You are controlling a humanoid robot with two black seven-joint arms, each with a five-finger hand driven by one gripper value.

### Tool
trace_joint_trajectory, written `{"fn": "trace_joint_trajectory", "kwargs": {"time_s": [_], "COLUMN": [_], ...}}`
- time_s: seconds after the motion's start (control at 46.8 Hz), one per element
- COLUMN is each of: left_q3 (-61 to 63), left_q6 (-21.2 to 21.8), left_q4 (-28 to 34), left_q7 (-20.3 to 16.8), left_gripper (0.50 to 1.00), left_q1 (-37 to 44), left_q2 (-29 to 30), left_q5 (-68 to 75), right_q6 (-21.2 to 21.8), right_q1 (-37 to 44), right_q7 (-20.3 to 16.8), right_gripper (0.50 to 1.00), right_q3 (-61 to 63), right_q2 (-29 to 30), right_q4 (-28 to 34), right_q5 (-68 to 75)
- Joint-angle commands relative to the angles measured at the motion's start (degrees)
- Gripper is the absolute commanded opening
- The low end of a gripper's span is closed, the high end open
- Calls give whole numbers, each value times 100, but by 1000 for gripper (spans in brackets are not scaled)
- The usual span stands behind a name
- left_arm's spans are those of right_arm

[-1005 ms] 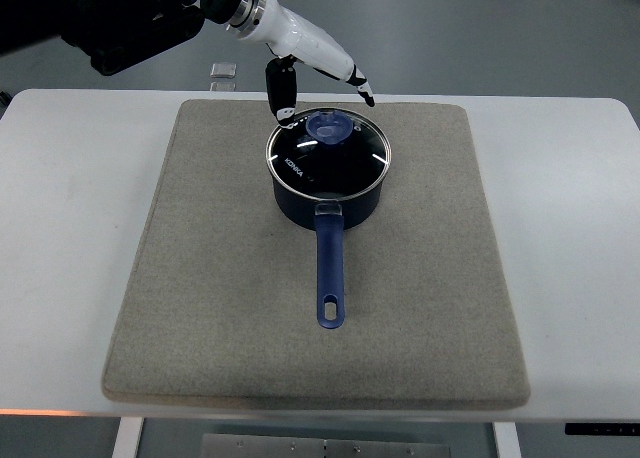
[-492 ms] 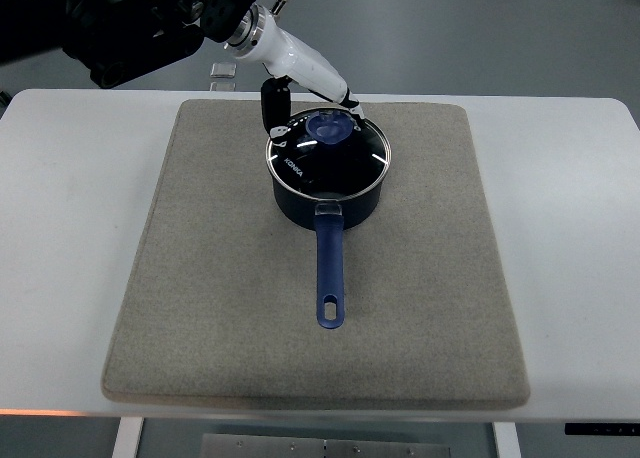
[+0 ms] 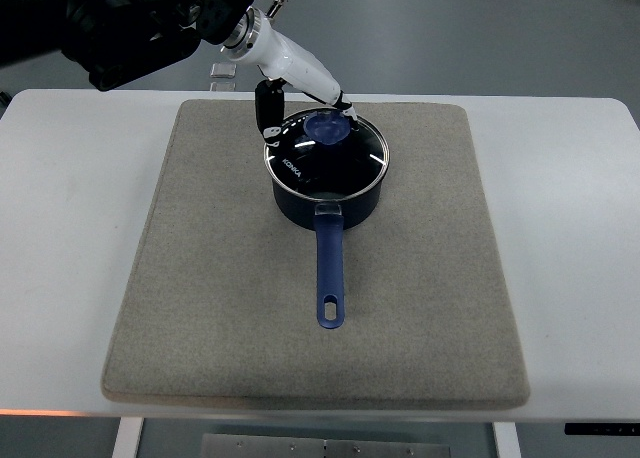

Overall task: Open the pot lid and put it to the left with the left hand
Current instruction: 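Lower the left hand onto the blue knob of the glass lid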

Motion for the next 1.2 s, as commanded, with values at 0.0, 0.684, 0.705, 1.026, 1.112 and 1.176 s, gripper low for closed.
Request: {"fn": "trace_joint_trajectory", "kwargs": {"time_s": [0.0, 0.684, 0.705, 1.026, 1.112, 1.176], "left_q3": [-9, -9, -9, -17, -17, -17], "left_q6": [12, 20, 20, 47, 64, 73], "left_q4": [12, 100, 100, 258, 319, 354], "left_q7": [0, 0, 0, 0, 0, 0], "left_gripper": [988, 988, 986, 984, 975, 975], "left_q1": [23, 103, 103, 129, 155, 208], "left_q2": [0, -9, -9, -26, -52, -105], "left_q5": [0, 0, 0, -9, -18, -9], "right_q6": [0, 0, 0, 0, 0, 0], "right_q1": [0, 0, 0, 0, 0, 0], "right_q7": [0, 0, 0, 0, 0, 0], "right_gripper": [917, 915, 915, 917, 915, 917], "right_q3": [-9, 0, 0, 0, 0, 0], "right_q2": [0, 0, 0, 0, 0, 0], "right_q4": [0, 0, 0, 0, 0, 0], "right_q5": [0, 0, 0, 0, 0, 0]}}
